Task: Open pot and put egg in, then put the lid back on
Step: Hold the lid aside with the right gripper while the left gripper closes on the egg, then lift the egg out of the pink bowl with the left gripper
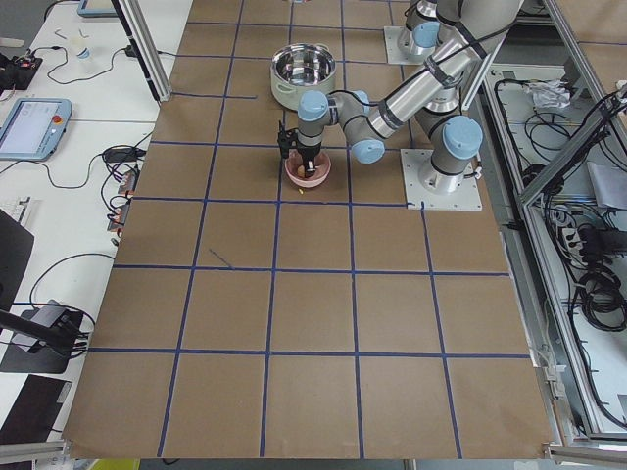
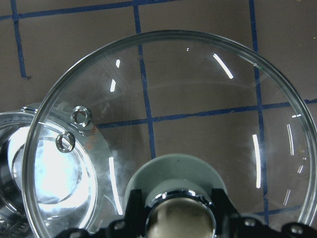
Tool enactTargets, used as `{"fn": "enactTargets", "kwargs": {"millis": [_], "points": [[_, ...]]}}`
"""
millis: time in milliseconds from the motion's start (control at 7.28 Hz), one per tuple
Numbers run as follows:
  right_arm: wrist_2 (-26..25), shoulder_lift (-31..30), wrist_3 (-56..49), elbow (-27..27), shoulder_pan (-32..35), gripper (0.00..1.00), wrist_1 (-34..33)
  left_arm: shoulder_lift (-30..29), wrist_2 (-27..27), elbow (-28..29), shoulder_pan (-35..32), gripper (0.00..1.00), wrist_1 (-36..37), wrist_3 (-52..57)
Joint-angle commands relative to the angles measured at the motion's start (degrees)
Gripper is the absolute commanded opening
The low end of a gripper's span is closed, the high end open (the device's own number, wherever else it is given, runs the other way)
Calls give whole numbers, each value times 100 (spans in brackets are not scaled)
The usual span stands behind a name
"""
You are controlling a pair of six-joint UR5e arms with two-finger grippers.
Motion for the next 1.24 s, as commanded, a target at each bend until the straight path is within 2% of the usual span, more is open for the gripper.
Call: {"fn": "enactTargets", "kwargs": {"millis": [0, 275, 412, 687, 962, 1099], "points": [[0, -17, -2, 7, 9, 42, 0, 8, 7, 21, 0, 25, 0, 0], [-44, -17, 7, -2, 0, 43, 183, 130, 24, 257, -104, 25, -114, -123], [-35, -34, 7, -2, 0, 43, 193, 244, 16, 520, -201, 25, -436, -201], [-27, -34, 7, -2, 0, 43, 193, 569, 25, 1291, -482, 25, -1715, -263], [0, -34, -2, -2, 0, 43, 150, 588, 42, 2302, -1174, 25, -2625, -1321], [9, -34, 7, -2, 0, 44, 158, 562, 33, 2524, -1674, 25, -2706, -1901]]}}
